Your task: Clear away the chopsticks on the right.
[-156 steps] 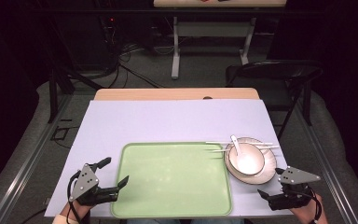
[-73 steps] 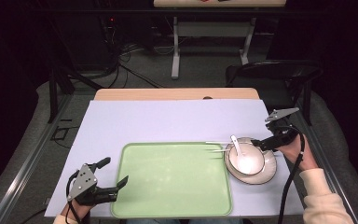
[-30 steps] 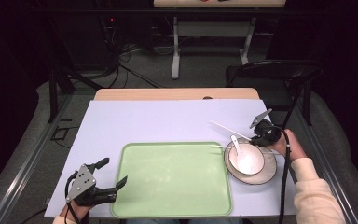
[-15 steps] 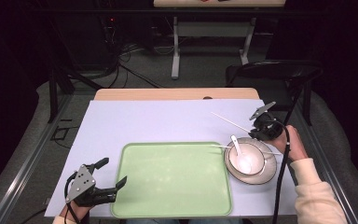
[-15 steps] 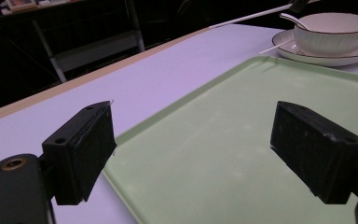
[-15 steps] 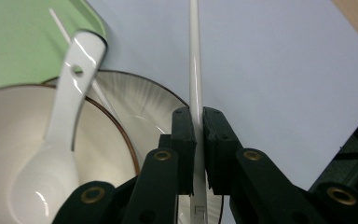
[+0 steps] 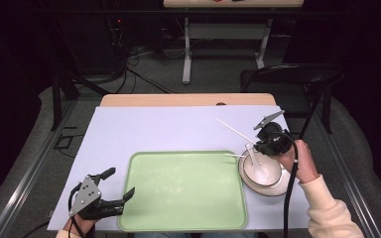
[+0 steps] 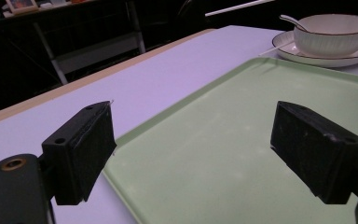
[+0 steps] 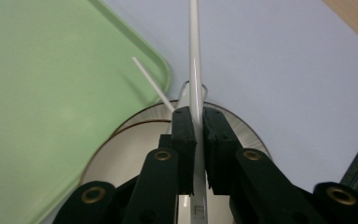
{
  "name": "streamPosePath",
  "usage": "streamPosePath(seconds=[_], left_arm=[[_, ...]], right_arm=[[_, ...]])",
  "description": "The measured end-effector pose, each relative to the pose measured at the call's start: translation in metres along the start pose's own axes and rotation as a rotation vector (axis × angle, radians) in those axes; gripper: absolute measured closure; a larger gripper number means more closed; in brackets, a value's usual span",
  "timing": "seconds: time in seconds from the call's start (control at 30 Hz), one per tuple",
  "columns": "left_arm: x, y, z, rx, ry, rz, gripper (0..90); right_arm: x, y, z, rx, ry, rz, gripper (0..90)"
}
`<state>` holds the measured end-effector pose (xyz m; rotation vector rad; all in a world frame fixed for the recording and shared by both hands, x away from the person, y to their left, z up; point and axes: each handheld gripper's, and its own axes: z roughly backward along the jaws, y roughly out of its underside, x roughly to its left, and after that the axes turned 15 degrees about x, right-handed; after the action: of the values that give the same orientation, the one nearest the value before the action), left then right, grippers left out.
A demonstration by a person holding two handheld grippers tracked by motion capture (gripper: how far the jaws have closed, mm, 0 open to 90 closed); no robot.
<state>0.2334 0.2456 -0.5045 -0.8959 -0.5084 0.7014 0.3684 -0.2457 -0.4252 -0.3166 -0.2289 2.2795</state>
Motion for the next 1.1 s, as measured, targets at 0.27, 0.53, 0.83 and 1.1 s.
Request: streamPosePath(seconds=[0.27, 0.53, 0.83, 1.1], left_arm=[[0.0, 0.0, 0.0, -0.005, -0.003, -0.001, 13.0], [0.0, 0.0, 0.001, -0.005, -0.004, -0.006, 12.7], [0.0, 0.001, 0.001, -0.007, -0.006, -0.005, 12.5], [0.0, 0.001, 0.001, -0.01, -0.008, -0.004, 12.5]], right_arm=[[0.042, -0.005, 0.001, 0.018, -0.03, 0.024, 83.8], [0.076, 0.002, -0.012, 0.025, -0.07, 0.017, 83.8], [0.095, 0.01, -0.031, 0.061, -0.111, -0.001, 83.7], [0.106, 0.018, -0.054, 0.088, -0.143, -0.076, 83.7]])
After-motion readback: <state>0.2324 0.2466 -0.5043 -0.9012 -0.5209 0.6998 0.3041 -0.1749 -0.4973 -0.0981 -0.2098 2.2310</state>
